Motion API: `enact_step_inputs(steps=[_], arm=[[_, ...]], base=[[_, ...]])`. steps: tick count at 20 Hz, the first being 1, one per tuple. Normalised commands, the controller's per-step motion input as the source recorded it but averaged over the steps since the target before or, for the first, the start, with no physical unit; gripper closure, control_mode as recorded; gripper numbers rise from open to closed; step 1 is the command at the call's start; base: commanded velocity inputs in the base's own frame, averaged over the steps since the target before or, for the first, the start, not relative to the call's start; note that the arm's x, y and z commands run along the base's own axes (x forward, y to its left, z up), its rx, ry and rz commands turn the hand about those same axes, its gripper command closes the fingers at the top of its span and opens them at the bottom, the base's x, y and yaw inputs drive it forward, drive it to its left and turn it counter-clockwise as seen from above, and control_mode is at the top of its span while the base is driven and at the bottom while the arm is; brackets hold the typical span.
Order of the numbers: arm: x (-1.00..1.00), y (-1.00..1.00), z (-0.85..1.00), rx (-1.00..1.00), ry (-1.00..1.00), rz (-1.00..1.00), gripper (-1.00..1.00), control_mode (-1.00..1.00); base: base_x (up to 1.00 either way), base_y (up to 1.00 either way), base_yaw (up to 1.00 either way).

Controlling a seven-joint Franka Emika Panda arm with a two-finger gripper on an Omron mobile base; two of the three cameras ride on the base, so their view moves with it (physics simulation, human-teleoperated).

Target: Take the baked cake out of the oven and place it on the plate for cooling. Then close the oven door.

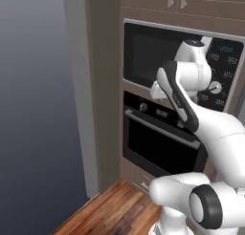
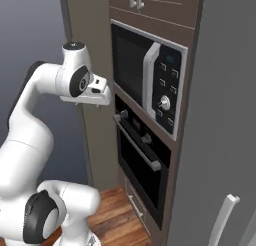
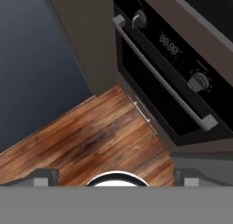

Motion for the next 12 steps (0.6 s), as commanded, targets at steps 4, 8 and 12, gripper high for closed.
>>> enact_step_inputs(steps=[4, 8, 12], arm=[[0.0, 0.0, 0.0, 0.0, 0.0, 0.0, -1.0, 1.0], [0.0, 0.0, 0.0, 0.0, 0.0, 0.0, -1.0, 1.0], [-0.01, -0.11, -0.08, 0.0, 0.0, 0.04, -1.0, -1.0]], base=[[0.0, -0.64, 0.2], [0.02, -0.61, 0.15], [0.0, -0.42, 0.12]])
